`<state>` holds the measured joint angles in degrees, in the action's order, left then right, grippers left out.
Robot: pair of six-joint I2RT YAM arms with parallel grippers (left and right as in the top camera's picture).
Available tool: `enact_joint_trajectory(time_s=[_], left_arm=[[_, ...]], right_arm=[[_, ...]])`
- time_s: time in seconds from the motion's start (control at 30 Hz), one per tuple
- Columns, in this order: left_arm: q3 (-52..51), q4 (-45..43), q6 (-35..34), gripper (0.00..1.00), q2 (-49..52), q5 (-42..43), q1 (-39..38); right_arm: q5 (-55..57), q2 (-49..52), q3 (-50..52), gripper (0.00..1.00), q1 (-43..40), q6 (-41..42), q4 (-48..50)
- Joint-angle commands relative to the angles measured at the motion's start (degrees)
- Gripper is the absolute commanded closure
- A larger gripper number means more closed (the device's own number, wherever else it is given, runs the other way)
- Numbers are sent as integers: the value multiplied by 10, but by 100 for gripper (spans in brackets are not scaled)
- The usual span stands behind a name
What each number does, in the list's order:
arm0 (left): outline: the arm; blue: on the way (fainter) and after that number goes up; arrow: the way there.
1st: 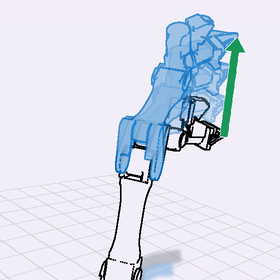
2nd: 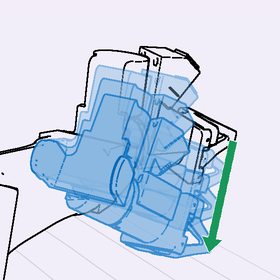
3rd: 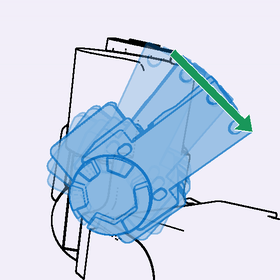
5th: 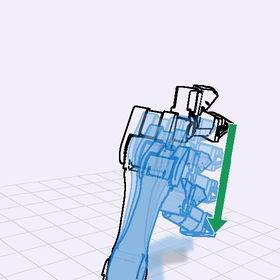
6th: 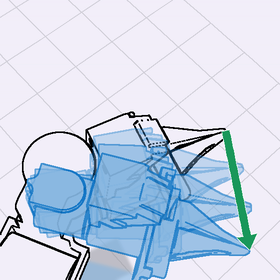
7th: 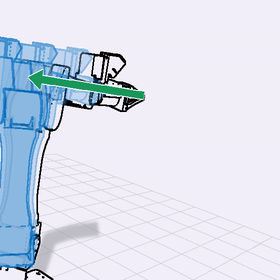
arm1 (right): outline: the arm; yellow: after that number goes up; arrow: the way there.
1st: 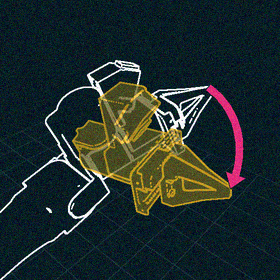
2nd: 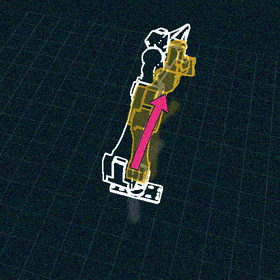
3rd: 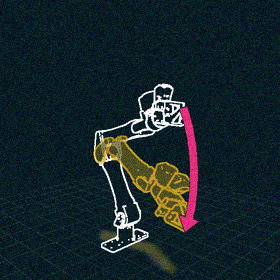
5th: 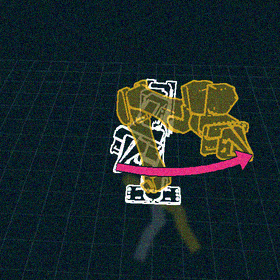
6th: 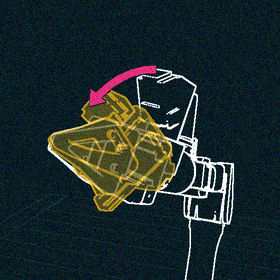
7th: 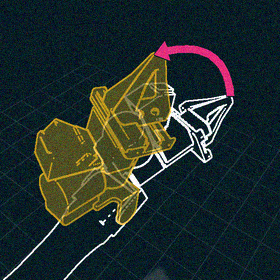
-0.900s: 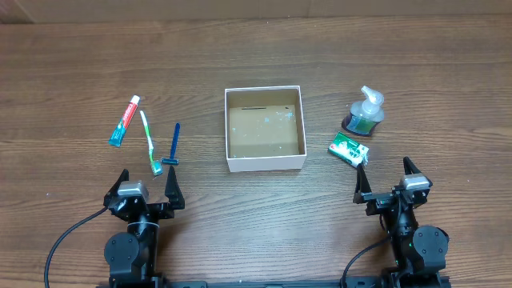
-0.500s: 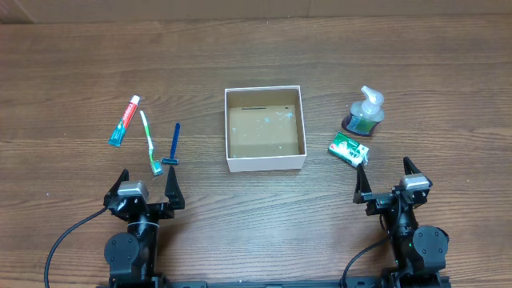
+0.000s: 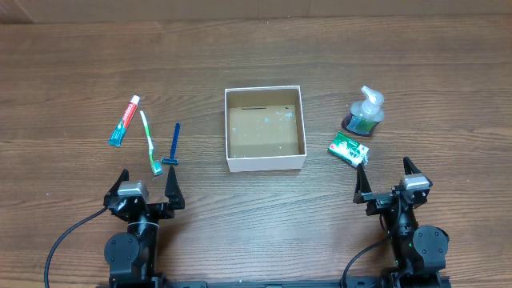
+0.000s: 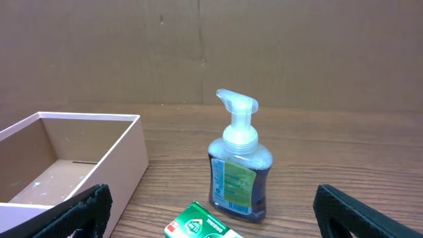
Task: Pack container
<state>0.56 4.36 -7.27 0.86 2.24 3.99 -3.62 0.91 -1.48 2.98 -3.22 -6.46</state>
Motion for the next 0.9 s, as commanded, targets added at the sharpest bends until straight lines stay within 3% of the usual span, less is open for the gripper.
enact_joint_trajectory(time_s=[0.0,0.4,0.47,0.63,0.87], left_arm=[[-3,0,9,0,-6,-8,-2],[-3,0,9,0,-6,-8,-2],[-3,0,9,0,-6,-8,-2],[-3,0,9,0,-6,-8,-2],[-3,0,9,0,-6,-8,-2]], right_arm=[[-1,-7,3,0,-5,-2,6],[2,-7,3,0,-5,5,13],[-12,-7,3,0,-5,57,6],[-134,-7,-9,0,-5,292,9],[-197,-7,-40,0,-5,316,-42]])
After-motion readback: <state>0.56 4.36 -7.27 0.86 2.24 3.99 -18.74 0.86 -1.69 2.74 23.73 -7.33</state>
